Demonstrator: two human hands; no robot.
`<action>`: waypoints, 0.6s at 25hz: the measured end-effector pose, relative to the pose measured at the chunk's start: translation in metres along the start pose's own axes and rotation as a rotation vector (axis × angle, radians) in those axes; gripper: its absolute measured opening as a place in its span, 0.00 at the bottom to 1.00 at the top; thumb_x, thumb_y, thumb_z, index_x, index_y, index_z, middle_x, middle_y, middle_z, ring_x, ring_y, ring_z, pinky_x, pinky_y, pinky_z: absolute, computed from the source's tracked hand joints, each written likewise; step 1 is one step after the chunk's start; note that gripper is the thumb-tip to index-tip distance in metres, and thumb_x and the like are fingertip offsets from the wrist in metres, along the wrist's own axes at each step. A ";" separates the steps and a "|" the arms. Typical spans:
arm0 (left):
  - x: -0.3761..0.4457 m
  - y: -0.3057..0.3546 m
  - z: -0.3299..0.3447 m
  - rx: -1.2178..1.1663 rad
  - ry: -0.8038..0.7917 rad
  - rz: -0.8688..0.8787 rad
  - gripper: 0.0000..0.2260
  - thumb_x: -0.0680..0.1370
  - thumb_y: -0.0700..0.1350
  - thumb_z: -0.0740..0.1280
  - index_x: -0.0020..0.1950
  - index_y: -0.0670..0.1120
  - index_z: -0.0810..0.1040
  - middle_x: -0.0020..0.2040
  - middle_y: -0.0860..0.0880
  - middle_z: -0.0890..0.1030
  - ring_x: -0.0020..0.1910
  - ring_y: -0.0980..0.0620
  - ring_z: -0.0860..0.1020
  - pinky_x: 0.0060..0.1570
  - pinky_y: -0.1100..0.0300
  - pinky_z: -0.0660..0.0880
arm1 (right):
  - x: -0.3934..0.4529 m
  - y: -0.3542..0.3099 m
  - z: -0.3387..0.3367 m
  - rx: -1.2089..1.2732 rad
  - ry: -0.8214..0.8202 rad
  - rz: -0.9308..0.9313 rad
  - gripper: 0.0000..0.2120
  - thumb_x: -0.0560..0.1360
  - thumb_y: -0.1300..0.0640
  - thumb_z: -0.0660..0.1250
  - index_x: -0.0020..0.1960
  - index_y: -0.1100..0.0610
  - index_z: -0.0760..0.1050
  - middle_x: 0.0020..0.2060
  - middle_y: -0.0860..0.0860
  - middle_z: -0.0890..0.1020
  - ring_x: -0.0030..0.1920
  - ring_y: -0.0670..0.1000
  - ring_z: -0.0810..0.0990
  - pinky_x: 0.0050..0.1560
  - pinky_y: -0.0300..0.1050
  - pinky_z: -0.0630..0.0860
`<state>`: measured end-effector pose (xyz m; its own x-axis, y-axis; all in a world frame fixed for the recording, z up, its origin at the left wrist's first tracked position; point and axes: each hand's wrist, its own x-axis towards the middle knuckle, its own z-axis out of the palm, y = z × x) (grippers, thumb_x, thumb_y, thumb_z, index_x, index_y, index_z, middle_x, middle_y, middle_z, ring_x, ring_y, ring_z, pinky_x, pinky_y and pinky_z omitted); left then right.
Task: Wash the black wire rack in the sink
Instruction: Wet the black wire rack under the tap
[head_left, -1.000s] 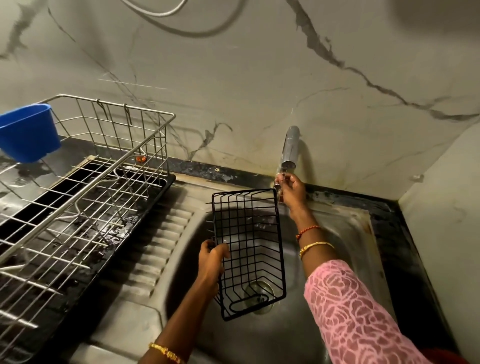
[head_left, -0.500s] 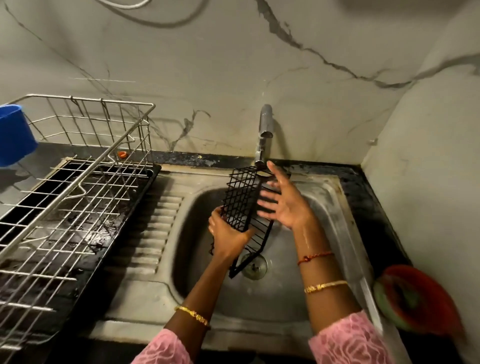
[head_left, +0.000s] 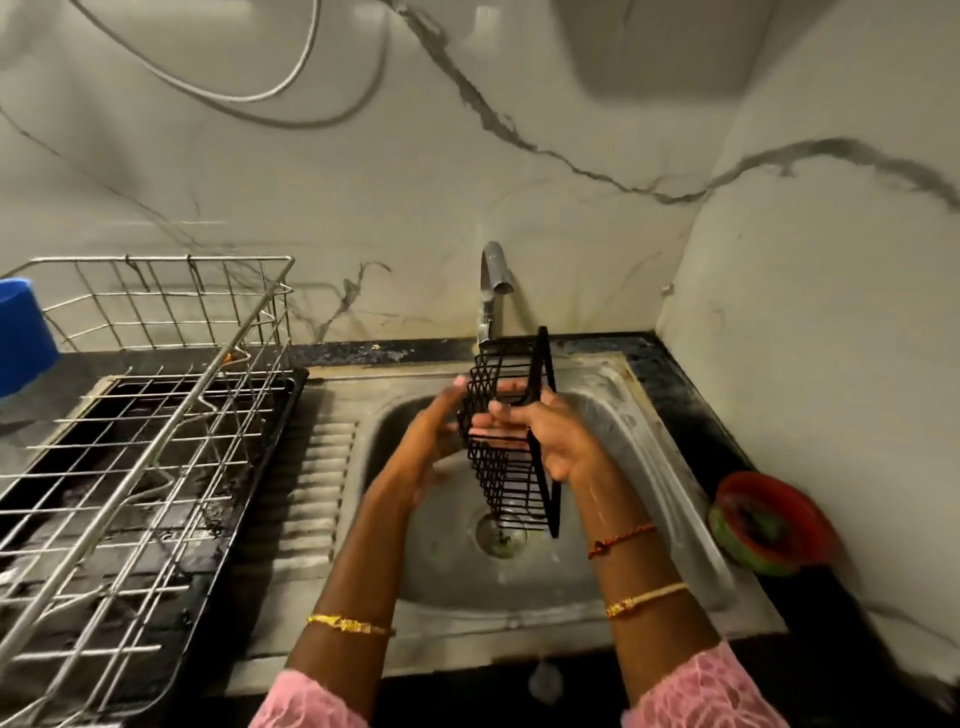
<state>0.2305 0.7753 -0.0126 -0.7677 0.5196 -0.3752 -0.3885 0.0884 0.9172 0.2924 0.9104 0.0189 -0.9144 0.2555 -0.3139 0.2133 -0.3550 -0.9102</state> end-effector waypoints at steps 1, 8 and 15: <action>-0.004 0.012 0.001 0.044 0.002 0.006 0.32 0.63 0.74 0.64 0.56 0.53 0.79 0.56 0.47 0.81 0.55 0.48 0.79 0.59 0.44 0.71 | -0.007 0.004 0.005 -0.122 -0.019 0.005 0.11 0.75 0.68 0.64 0.52 0.56 0.70 0.33 0.56 0.84 0.36 0.53 0.84 0.43 0.48 0.81; -0.022 0.008 0.018 0.015 0.124 -0.271 0.19 0.67 0.59 0.72 0.46 0.45 0.77 0.38 0.45 0.77 0.37 0.46 0.76 0.38 0.54 0.74 | -0.036 0.036 0.028 -1.279 0.005 -0.152 0.26 0.70 0.62 0.69 0.66 0.52 0.68 0.52 0.53 0.82 0.48 0.51 0.81 0.53 0.48 0.77; -0.028 -0.032 0.019 -0.306 0.398 -0.109 0.04 0.63 0.43 0.62 0.31 0.45 0.68 0.25 0.47 0.66 0.26 0.50 0.65 0.31 0.60 0.66 | -0.076 0.046 0.002 -1.024 -0.039 -0.304 0.11 0.72 0.58 0.69 0.55 0.54 0.78 0.51 0.50 0.82 0.51 0.45 0.79 0.53 0.40 0.76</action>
<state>0.2741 0.7744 -0.0289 -0.8258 0.1523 -0.5430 -0.5628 -0.1599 0.8110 0.3708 0.8730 0.0014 -0.9843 0.1711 -0.0430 0.1452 0.6476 -0.7480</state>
